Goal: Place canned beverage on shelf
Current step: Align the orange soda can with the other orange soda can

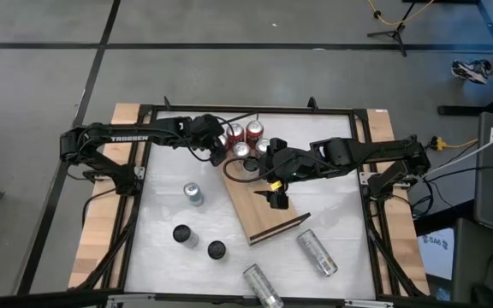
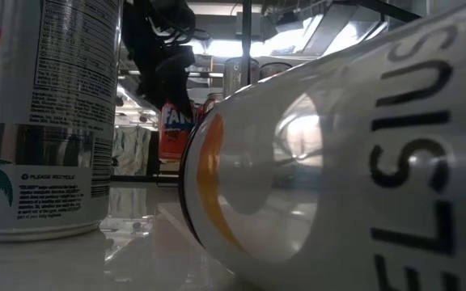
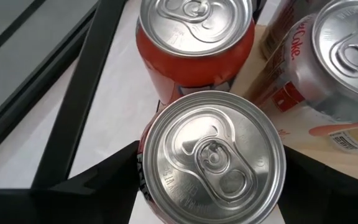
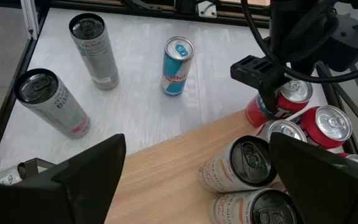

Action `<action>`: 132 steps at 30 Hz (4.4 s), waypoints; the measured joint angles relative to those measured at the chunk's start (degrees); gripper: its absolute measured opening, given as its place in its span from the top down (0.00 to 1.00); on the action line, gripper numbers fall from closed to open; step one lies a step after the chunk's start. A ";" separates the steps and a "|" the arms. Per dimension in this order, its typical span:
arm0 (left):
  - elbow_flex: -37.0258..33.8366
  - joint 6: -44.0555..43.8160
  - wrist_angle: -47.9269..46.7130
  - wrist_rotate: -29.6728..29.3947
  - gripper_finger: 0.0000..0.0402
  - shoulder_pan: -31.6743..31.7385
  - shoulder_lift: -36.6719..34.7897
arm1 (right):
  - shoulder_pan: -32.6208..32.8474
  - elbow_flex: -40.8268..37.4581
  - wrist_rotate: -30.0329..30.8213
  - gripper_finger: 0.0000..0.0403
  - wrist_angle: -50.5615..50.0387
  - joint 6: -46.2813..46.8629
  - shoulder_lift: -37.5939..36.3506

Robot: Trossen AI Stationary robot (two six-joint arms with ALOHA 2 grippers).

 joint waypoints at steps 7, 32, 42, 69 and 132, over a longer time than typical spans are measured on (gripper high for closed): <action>0.00 0.08 0.00 2.08 0.28 -0.01 0.00 | -0.01 0.00 0.00 0.03 0.00 0.00 0.00; -0.06 -1.53 -0.61 1.62 0.16 -0.05 0.06 | 0.01 0.00 0.00 0.03 0.00 0.00 0.02; -0.07 -1.46 -0.21 1.62 0.12 -0.10 0.01 | 0.01 0.00 -0.01 0.03 -0.01 0.00 0.02; -0.07 -1.92 2.71 3.42 0.12 -0.78 -13.18 | 0.01 0.02 -0.02 0.03 -0.39 -0.01 0.09; -0.06 -6.35 -1.67 -2.47 0.74 -4.81 -2.10 | 0.02 0.01 -0.01 0.03 -0.39 0.00 0.09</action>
